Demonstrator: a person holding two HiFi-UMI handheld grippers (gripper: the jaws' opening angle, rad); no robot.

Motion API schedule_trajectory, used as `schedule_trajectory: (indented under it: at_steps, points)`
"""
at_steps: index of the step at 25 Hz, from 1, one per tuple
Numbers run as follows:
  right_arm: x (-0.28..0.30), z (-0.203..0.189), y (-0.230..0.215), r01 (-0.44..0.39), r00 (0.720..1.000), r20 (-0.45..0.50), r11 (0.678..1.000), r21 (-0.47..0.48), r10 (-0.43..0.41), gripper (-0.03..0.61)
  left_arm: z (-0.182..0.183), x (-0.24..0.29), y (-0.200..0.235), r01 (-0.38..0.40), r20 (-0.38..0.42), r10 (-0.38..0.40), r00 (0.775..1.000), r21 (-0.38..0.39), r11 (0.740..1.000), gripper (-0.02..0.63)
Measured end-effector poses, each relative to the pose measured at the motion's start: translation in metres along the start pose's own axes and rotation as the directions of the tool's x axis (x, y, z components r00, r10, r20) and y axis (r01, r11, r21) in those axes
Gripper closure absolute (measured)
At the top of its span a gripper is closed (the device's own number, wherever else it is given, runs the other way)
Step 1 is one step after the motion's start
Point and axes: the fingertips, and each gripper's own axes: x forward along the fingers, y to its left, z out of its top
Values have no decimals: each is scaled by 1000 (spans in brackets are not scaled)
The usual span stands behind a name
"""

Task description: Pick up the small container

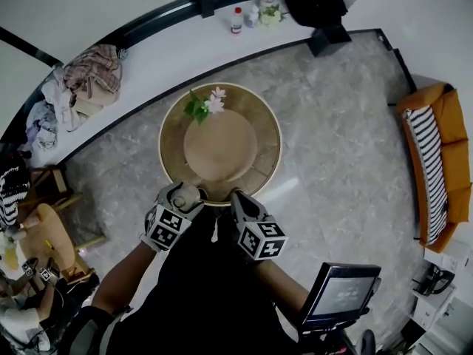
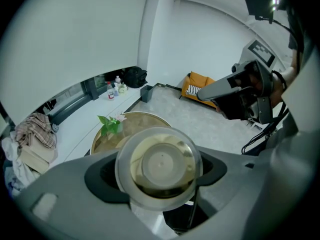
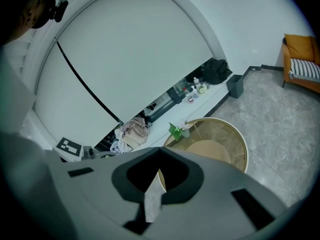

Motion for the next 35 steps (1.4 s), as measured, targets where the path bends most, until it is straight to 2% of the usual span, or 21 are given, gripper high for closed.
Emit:
schedule_trajectory:
  at_steps: [9, 19, 29, 35]
  points:
    - [-18, 15, 13, -6, 1000, 14, 999, -53, 7, 583, 16, -29, -21, 19, 12, -19, 1000, -17, 1000, 273]
    - [-33, 30, 10, 8, 999, 50, 998, -68, -4, 583, 27, -47, -34, 29, 44, -26, 999, -55, 998, 273]
    - [-23, 58, 25, -12, 995, 97, 996, -91, 21, 583, 61, -70, -25, 18, 120, -14, 993, -38, 999, 273]
    - [-21, 76, 22, -4, 993, 118, 996, -93, 15, 583, 69, -71, -14, 6, 133, -2, 991, -30, 1000, 273]
